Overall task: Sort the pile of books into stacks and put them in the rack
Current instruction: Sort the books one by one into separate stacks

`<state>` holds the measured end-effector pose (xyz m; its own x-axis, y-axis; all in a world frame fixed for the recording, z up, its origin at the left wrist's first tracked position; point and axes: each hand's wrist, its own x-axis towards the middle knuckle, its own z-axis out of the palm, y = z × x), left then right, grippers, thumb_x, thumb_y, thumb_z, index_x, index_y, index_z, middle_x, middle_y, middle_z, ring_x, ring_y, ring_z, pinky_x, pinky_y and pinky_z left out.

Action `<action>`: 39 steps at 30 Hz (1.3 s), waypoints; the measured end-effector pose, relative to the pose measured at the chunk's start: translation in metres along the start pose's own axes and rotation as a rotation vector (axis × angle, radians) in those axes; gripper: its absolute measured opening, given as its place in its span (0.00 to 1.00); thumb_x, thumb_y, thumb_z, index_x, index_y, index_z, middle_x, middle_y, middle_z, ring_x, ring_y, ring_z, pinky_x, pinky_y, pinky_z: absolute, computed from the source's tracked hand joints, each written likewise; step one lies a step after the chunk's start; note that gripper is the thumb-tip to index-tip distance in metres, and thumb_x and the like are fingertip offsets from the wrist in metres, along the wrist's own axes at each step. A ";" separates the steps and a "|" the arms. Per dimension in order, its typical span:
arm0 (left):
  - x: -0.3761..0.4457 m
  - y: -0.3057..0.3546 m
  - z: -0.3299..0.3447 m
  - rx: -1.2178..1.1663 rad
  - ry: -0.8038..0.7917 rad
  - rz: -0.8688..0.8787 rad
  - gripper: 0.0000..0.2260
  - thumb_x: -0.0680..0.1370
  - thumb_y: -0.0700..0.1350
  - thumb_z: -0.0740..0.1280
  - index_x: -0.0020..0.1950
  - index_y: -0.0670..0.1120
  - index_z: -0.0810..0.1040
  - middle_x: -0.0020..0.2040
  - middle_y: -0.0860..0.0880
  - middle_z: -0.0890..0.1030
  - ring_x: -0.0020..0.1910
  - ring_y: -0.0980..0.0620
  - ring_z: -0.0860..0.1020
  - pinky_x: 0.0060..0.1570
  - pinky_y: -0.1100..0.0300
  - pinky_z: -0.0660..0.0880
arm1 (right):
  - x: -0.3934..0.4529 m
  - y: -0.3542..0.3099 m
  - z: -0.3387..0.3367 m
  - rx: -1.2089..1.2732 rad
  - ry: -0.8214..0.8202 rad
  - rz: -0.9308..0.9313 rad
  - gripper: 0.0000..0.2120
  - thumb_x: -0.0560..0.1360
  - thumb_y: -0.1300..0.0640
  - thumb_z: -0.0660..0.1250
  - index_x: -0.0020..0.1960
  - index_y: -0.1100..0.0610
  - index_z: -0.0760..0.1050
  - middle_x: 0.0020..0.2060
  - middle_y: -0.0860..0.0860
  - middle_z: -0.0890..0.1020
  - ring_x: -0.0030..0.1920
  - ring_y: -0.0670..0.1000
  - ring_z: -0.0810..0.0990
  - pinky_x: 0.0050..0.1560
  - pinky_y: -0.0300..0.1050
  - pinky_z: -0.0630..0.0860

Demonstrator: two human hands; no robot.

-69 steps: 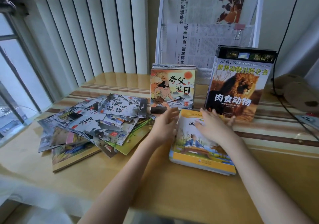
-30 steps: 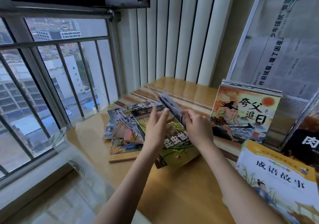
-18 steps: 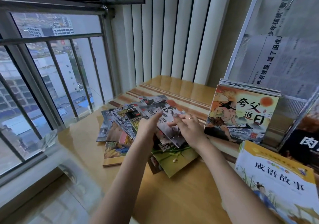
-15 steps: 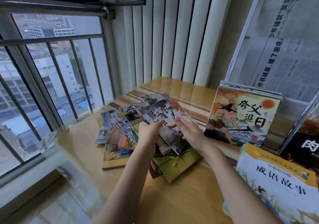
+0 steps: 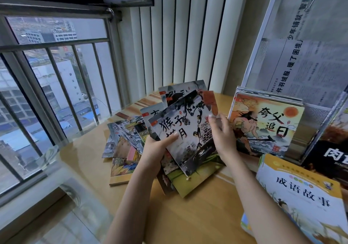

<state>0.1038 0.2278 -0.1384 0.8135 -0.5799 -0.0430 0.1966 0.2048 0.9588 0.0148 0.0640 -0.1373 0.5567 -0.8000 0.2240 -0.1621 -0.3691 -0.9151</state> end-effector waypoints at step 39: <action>0.017 -0.008 0.036 0.552 0.202 0.781 0.20 0.74 0.37 0.69 0.61 0.47 0.66 0.54 0.49 0.73 0.53 0.55 0.72 0.50 0.75 0.68 | -0.009 -0.018 -0.002 0.201 -0.013 -0.039 0.45 0.75 0.46 0.65 0.77 0.57 0.37 0.76 0.46 0.48 0.72 0.40 0.54 0.70 0.38 0.51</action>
<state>0.0961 0.1876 -0.1368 0.6945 -0.2816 0.6621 -0.6794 0.0464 0.7323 0.0111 0.0773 -0.1229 0.5701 -0.7802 0.2575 0.0248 -0.2969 -0.9546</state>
